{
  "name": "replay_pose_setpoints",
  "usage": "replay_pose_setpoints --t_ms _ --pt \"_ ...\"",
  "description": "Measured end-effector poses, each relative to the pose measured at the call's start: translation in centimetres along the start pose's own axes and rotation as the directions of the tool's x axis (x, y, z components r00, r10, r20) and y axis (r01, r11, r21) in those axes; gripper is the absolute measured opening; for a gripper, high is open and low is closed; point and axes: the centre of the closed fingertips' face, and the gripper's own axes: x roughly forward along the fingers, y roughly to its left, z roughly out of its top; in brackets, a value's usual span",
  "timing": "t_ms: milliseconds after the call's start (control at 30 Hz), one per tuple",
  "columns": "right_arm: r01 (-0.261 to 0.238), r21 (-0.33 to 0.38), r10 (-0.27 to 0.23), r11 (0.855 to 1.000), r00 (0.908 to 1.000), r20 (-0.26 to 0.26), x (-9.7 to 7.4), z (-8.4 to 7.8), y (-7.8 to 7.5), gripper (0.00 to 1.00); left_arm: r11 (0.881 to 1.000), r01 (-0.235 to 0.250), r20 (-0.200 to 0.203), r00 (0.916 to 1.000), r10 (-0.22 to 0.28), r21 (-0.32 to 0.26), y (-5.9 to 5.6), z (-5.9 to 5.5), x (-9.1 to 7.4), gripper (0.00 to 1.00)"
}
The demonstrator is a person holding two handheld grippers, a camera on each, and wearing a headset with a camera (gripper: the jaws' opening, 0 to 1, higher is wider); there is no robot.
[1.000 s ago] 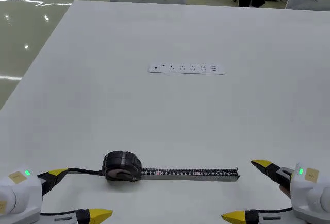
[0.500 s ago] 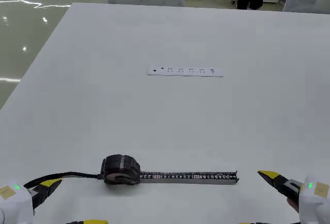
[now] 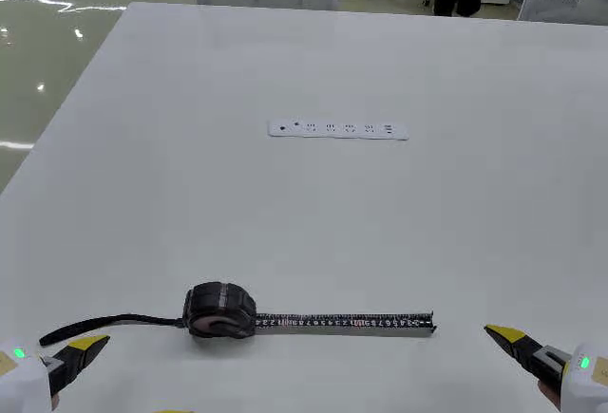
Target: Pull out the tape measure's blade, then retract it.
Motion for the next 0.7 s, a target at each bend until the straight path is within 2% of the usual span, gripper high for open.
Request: replay_pose_setpoints --t_ms 100,333,700 --pt "0.004 0.006 -0.004 1.0 1.0 0.0 -0.15 -0.15 0.12 0.93 1.0 -0.001 0.01 1.0 0.001 -0.013 -0.04 0.07 -0.04 0.93" --pt "0.006 0.015 -0.006 1.0 0.9999 -0.01 -0.32 -0.66 0.41 0.93 1.0 0.001 0.005 1.0 0.0 -0.011 -0.11 -0.15 0.02 0.93" --pt "-0.004 0.011 0.004 1.0 0.9999 -0.015 -0.19 -0.62 0.56 0.93 1.0 -0.009 0.003 1.0 0.009 0.003 0.06 -0.09 -0.27 0.93"
